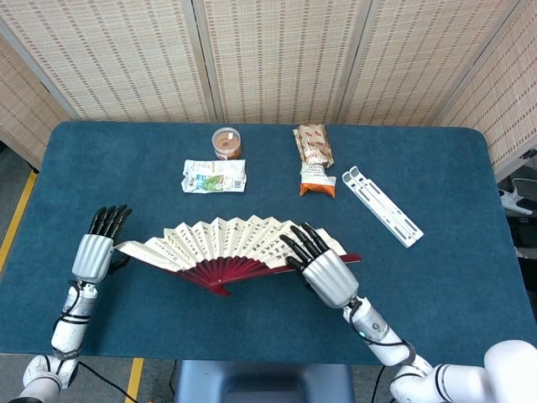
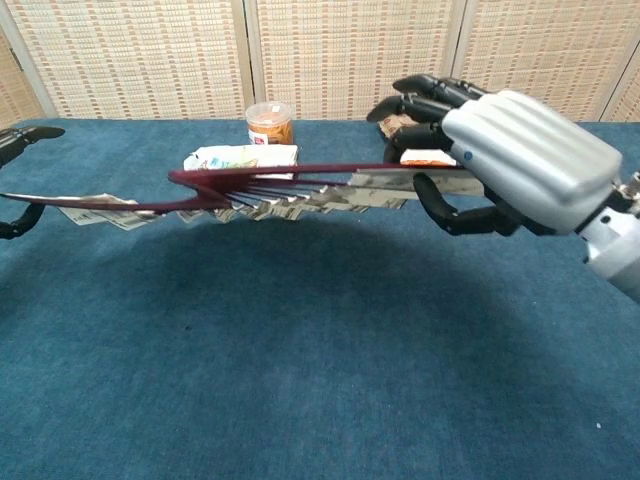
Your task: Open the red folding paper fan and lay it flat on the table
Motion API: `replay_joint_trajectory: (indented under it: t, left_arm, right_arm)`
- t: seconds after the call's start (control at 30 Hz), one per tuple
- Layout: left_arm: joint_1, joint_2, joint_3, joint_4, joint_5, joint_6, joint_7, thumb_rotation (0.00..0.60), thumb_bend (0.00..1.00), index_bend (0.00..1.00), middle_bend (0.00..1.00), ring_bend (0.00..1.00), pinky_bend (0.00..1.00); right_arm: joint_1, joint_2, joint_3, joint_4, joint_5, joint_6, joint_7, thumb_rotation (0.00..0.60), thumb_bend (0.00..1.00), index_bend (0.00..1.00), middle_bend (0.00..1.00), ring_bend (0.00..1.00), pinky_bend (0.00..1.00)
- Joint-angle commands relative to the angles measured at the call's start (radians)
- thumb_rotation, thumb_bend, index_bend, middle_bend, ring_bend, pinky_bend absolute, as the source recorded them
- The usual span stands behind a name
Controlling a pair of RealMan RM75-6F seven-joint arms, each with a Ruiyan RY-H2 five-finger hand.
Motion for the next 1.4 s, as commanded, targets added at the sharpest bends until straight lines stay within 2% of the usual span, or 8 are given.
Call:
replay_joint_trajectory:
  t: [0.03, 0.23, 0.33, 0.5, 0.87, 1.07, 1.23, 1.4]
  left_arm:
    - [0.012, 0.0, 0.011, 0.012, 0.004, -0.009, 0.007, 0.6, 0.51, 0.0, 0.0, 0.0, 0.03]
    - [0.025, 0.001, 0.031, 0.032, 0.013, -0.042, 0.012, 0.6, 0.5, 0.0, 0.0, 0.0, 0.03]
    - [0.026, 0.003, 0.034, 0.033, 0.014, -0.047, 0.011, 0.6, 0.5, 0.0, 0.0, 0.0, 0.03]
    - [0.031, 0.035, 0.052, 0.024, 0.027, -0.058, -0.018, 0.6, 0.49, 0.0, 0.0, 0.0, 0.03]
    - [0.054, 0.114, 0.062, -0.089, 0.029, -0.046, -0.122, 0.6, 0.48, 0.0, 0.0, 0.0, 0.03]
    - [0.126, 0.346, 0.108, -0.474, 0.055, 0.005, -0.174, 0.6, 0.48, 0.0, 0.0, 0.0, 0.03]
    - [0.197, 0.581, 0.126, -0.923, 0.048, 0.069, 0.193, 0.6, 0.46, 0.0, 0.0, 0.0, 0.02]
    - [0.232, 0.625, 0.113, -1.063, 0.06, 0.134, 0.439, 0.6, 0.45, 0.0, 0.0, 0.0, 0.01]
  right_arm:
    - [-0.034, 0.008, -0.031, 0.01, -0.025, 0.002, -0.022, 0.6, 0.66, 0.38, 0.12, 0.0, 0.1]
    - [-0.095, 0.017, -0.071, 0.017, 0.005, -0.058, -0.102, 0.6, 0.46, 0.06, 0.01, 0.0, 0.03]
    - [-0.105, 0.022, -0.071, 0.008, 0.018, -0.072, -0.125, 0.585, 0.36, 0.01, 0.0, 0.0, 0.01]
    - [-0.151, 0.111, -0.098, -0.132, 0.099, -0.148, -0.232, 0.545, 0.18, 0.0, 0.0, 0.0, 0.0]
    - [-0.22, 0.346, -0.126, -0.406, 0.251, -0.202, -0.489, 0.533, 0.12, 0.0, 0.0, 0.0, 0.0]
    - [-0.35, 0.458, -0.095, -0.463, 0.209, 0.033, -0.363, 0.533, 0.12, 0.0, 0.0, 0.0, 0.0]
    - [-0.507, 0.543, -0.095, -0.494, 0.195, 0.243, -0.186, 0.533, 0.12, 0.0, 0.0, 0.0, 0.0]
    - [-0.59, 0.589, -0.088, -0.424, 0.194, 0.31, 0.008, 0.533, 0.12, 0.0, 0.0, 0.0, 0.0]
